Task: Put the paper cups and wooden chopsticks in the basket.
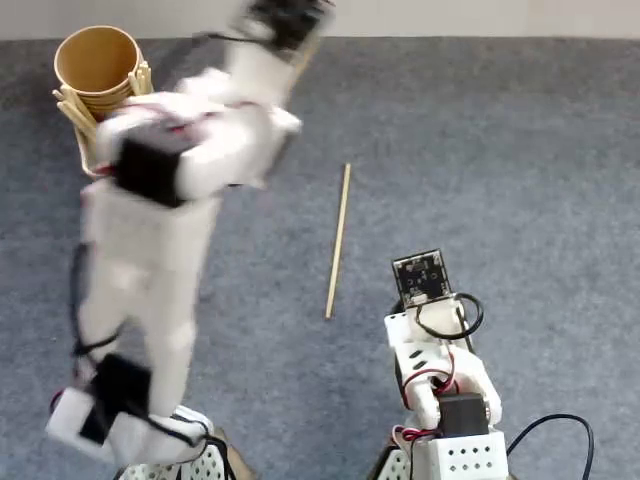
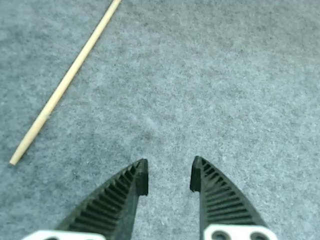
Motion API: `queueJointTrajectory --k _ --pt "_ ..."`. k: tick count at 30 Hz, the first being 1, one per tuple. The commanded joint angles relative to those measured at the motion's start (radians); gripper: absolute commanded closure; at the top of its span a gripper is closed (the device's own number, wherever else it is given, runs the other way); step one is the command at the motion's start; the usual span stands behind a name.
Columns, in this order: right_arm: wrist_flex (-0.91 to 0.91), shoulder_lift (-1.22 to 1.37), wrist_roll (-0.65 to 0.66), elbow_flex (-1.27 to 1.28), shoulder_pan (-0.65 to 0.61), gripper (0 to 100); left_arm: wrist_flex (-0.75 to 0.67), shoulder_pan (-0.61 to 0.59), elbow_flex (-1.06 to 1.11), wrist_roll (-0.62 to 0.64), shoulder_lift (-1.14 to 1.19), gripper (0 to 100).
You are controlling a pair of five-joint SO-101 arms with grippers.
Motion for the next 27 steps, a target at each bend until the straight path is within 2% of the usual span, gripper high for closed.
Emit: queueJointTrajectory --k 1,4,7,17,19,24,27 --pt "-0.022 -0.01 0.025 0.065 -0.008 85.0 -0.18 -0.182 -0.024 -0.038 -0.079 100" --pt "-0.022 -0.01 0.025 0.065 -0.008 85.0 -0.333 -0.328 0.064 0.035 -0.082 100" --pt "-0.022 -0.01 0.025 0.065 -0.008 85.0 -0.46 -0.41 0.236 0.094 -0.094 100" --pt "-0.022 -0.01 0.025 0.065 -0.008 85.0 -1.106 -0.437 1.076 0.091 -0.446 99" --pt "-0.022 -0.01 0.025 0.065 -0.008 85.0 -1.203 -0.437 1.21 0.091 -0.498 97" --pt "-0.022 -0.01 0.025 0.065 -0.008 85.0 -1.263 -0.438 1.357 0.094 -0.544 84" --pt "-0.022 -0.01 0.025 0.065 -0.008 85.0 -1.263 -0.443 1.372 0.094 -0.549 84"
